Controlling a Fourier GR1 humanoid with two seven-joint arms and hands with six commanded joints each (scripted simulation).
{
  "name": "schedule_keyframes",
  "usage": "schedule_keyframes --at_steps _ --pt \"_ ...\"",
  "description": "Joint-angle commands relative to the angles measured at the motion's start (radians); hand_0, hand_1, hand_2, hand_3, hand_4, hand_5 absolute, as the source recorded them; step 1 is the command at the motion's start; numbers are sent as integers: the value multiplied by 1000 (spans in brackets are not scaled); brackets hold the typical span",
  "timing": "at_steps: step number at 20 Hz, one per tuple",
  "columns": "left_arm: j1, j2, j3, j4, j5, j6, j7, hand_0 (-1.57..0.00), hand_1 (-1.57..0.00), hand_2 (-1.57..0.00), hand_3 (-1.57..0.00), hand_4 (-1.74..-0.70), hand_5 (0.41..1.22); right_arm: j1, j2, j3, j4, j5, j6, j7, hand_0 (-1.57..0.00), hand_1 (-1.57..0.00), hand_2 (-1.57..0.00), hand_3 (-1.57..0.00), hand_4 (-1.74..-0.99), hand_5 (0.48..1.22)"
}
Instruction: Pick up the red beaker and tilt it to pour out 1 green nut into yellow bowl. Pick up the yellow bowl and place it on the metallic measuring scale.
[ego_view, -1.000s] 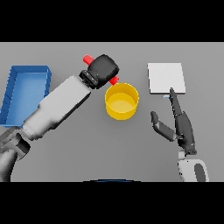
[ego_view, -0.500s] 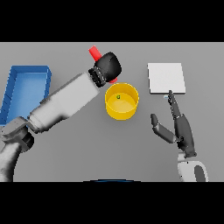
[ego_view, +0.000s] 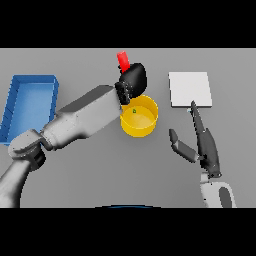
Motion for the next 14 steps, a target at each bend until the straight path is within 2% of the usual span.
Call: schedule_keyframes --at_steps 1,2,6,8,10,14 --pt "-13 -11 -23 19 -24 3 -1 -1571 -1571 -1571 -1571 -1733 1221 0 6 0 9 2 -5 0 1 1 1 1 -1073 675" --pt "-27 -19 -44 31 -37 -17 -31 -1571 -1571 -1571 -1571 -1733 1221 9 4 0 0 5 -7 -1 1 1 1 1 -1063 673" --pt "-69 -58 -88 49 -80 -57 -40 -1571 -1571 -1571 -1571 -1728 1221 8 -3 -2 -4 -1 0 -4 1 1 1 1 -1047 681" --pt "-104 -65 -90 71 -84 -68 -72 -1571 -1571 -1571 -1571 -1728 1221 16 -1 6 -10 5 2 -5 1 1 1 1 -1035 685" --pt "-136 -47 -50 97 -62 -3 -91 -1571 -1571 -1571 -1571 -1726 1221 3 2 1 -1 4 -4 8 1 1 1 1 -1035 684" --pt "-240 3 41 162 -15 14 -106 -1571 -1571 -1571 -1571 -1728 1221 4 0 10 -1 38 -24 1 1 1 1 1 -1023 682"
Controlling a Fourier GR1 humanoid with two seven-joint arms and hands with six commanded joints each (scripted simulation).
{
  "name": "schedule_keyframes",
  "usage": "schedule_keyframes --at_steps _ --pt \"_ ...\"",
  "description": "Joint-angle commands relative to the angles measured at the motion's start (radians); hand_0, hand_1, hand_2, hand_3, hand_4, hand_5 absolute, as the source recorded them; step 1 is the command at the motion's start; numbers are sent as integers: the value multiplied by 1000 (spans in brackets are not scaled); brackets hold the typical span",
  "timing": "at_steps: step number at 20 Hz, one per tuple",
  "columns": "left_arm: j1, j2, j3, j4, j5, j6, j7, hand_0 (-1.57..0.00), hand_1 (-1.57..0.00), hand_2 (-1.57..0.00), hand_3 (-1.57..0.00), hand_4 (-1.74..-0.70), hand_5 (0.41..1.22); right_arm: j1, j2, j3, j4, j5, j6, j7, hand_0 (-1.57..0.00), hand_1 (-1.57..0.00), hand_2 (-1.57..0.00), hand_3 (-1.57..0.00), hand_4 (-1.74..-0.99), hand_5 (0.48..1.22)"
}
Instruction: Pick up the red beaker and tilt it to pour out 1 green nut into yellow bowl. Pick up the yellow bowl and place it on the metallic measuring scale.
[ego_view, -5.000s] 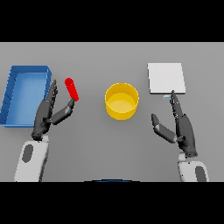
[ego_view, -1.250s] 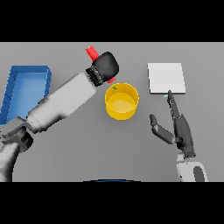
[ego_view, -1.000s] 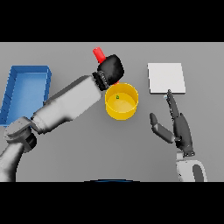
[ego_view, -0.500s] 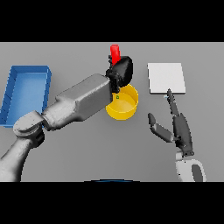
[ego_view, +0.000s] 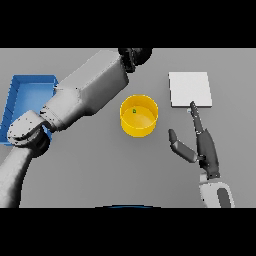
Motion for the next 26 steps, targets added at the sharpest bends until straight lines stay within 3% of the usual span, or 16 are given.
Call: schedule_keyframes --at_steps 1,2,4,6,11,15,17,22,26 --pt "-19 4 37 27 23 0 20 -1571 -1571 -1571 -1263 -1731 1221 -3 4 4 3 3 -1 1 1 1 1 1 -1024 681" --pt "-41 14 65 51 41 2 18 -1571 -1571 -1571 -1023 -1733 1221 -1 -6 -9 2 -11 4 -2 1 1 1 1 -1028 680" --pt "-76 36 147 110 99 35 10 -1571 -1571 -1571 -1220 -1727 1221 -6 4 -7 3 -25 11 14 1 1 1 1 -1009 676" --pt "-112 83 256 165 184 9 48 -1571 -1571 -1571 -1346 -1731 1221 -3 -3 -9 10 -26 13 -18 1 1 1 1 -996 681" --pt "-106 200 505 257 402 50 194 -1571 -1571 -1571 -1448 -1738 1221 -19 6 -14 20 -44 14 1 1 1 1 1 -1006 669" --pt "1 326 664 269 576 166 248 -1571 -1571 -1571 -1435 -1740 1221 -24 20 -9 23 -59 21 -5 1 1 1 1 -1012 659" --pt "67 373 717 264 639 212 316 -1571 -1571 -1571 -1412 -1740 1221 -25 11 -7 30 -43 15 -7 1 1 1 1 -1034 655" --pt "264 420 864 162 840 316 413 -1571 -1571 -1571 -1459 -1741 1221 -27 13 4 33 -17 2 13 1 1 1 1 -1048 652" --pt "457 417 925 -23 967 373 499 -1571 -1571 -1571 -1476 -1741 1221 -35 -5 1 9 2 -7 28 1 1 1 1 -1054 648"
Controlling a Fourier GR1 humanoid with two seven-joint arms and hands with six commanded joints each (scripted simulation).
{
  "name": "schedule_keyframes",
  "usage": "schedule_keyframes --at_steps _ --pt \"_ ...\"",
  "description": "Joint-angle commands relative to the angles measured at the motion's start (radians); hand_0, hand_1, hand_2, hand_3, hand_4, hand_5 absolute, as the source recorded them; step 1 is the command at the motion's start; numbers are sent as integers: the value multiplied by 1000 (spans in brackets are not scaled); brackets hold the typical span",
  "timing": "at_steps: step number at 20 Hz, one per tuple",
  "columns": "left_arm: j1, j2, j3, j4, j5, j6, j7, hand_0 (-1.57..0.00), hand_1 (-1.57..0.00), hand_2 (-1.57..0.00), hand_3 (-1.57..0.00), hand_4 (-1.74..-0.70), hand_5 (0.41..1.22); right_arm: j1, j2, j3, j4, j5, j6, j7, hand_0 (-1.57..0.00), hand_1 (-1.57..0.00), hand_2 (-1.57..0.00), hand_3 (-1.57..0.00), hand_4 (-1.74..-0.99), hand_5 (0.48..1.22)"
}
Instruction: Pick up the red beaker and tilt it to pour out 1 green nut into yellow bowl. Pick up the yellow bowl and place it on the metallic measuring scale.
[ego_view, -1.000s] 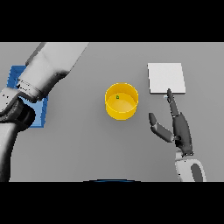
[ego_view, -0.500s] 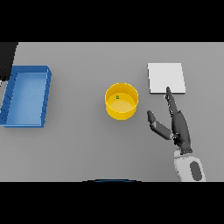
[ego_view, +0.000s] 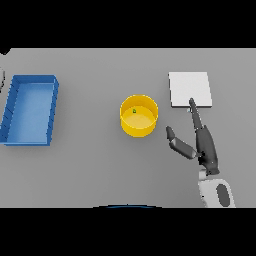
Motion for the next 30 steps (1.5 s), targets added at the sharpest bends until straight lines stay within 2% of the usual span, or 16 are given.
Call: schedule_keyframes --at_steps 1,4,6,7,8,11,13,16,17,19,21,22,24,25,27,30 --pt "48 6 5 -59 18 13 19 -1571 -1571 -1571 -1479 -1741 1221 10 -5 3 -4 2 5 -5 1 1 1 1 -1046 649" --pt "194 -9 9 -246 68 57 148 -1571 -1571 -1571 -1450 -1741 1221 4 -13 -8 20 -11 15 -8 1 1 1 1 -1026 648" --pt "293 -19 6 -363 92 85 155 -1571 -1571 -1571 -1441 -1741 1221 24 -10 1 22 0 11 -27 1 1 1 1 -1018 645" --pt "324 -20 8 -401 98 95 166 -1571 -1571 -1571 -1445 -1741 1221 29 -10 0 31 -7 17 -42 1 1 1 1 -1020 646" --pt "345 -21 11 -433 103 108 193 -1571 -1571 -1571 -1455 -1741 1221 24 -13 -5 25 -19 24 -34 1 1 1 1 -1015 646" --pt "427 -43 18 -515 131 131 195 -1571 -1571 -1571 -1512 -1741 1221 31 -10 -4 17 -30 31 -55 1 1 1 1 -1004 648" --pt "473 -61 13 -561 141 144 218 -1571 -1571 -1571 -1533 -1741 1173 25 1 -4 29 -31 26 -45 1 1 1 1 -1006 647" --pt "525 -67 8 -629 143 157 259 -1571 -1571 -1571 -1552 -1741 1088 34 1 2 16 -17 16 -63 1 1 1 1 -1012 648" --pt "525 -70 -5 -628 126 161 265 -1571 -1571 -1571 -1555 -1741 1046 22 -6 -5 17 -19 18 -42 1 1 1 1 -1013 644" --pt "545 -55 -16 -639 105 154 264 -1571 -1571 -1571 -1561 -1645 941 31 -1 4 10 -10 15 -38 1 1 1 1 -1021 636" --pt "579 -42 -24 -678 102 138 270 -1571 -1571 -1563 -1536 -1401 848 28 -10 -5 8 -16 16 -34 1 1 1 1 -1017 635" --pt "578 -40 -22 -679 105 131 275 -1571 -1543 -1501 -1470 -1275 810 37 -8 -2 7 -17 18 -41 1 1 1 1 -1012 634" --pt "605 -32 -25 -710 122 106 260 -1393 -1215 -1209 -1136 -1068 749 39 -4 -8 11 -30 19 -57 1 1 1 1 -1007 635" --pt "609 -29 -30 -719 122 96 272 -1207 -995 -1020 -952 -1002 720 35 -5 -11 8 -34 19 -58 1 1 1 1 -1004 636" --pt "615 -26 -43 -718 119 76 284 -772 -637 -652 -614 -920 677 36 -7 -12 12 -36 22 -58 1 1 1 1 -1005 634" --pt "603 -24 -77 -691 98 39 268 -395 -325 -334 -314 -836 657 32 1 -1 13 -22 16 -57 1 1 1 1 -1011 639"
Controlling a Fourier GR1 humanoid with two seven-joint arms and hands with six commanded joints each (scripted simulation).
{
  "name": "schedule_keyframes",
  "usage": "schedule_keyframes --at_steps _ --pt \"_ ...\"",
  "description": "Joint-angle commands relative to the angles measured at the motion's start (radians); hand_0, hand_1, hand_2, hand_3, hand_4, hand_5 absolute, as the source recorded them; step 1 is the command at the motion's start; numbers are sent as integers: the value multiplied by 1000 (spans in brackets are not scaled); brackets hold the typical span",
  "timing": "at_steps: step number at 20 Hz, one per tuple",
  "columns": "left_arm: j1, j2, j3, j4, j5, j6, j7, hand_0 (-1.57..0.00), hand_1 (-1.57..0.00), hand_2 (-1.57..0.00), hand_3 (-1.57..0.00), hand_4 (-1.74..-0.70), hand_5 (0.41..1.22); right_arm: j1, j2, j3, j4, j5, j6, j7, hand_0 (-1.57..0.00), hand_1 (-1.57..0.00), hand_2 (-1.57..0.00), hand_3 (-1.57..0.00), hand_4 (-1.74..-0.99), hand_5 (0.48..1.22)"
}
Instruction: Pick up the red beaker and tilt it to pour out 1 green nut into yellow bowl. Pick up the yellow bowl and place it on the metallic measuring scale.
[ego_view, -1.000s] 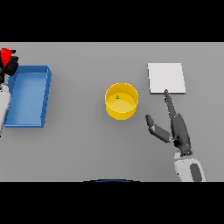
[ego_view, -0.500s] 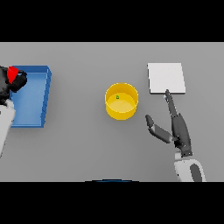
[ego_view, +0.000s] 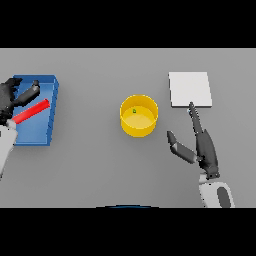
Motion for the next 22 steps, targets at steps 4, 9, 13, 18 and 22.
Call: schedule_keyframes --at_steps 4,9,13,18,22 --pt "-8 0 2 27 1 -2 -41 -161 -133 -136 -128 -796 649 0 -9 3 -13 7 3 16 1 1 1 1 -1019 643" --pt "-18 -3 6 34 0 14 -87 -52 -43 -44 -41 -756 659 -96 -125 36 21 68 105 79 1 1 1 1 -1022 674" --pt "-23 -9 1 27 -2 19 -96 -21 -17 -17 -16 -740 668 -240 -254 131 63 227 202 110 1 1 1 1 -1122 674" --pt "-8 -5 -7 16 -5 18 -90 -6 -5 -5 -5 -737 689 -420 -343 239 163 352 312 67 1 1 1 1 -1207 674" --pt "-10 14 -3 18 -8 10 -88 -2 -1 -1 -1 -743 701 -545 -402 347 218 466 384 6 1 1 1 1 -1227 698"
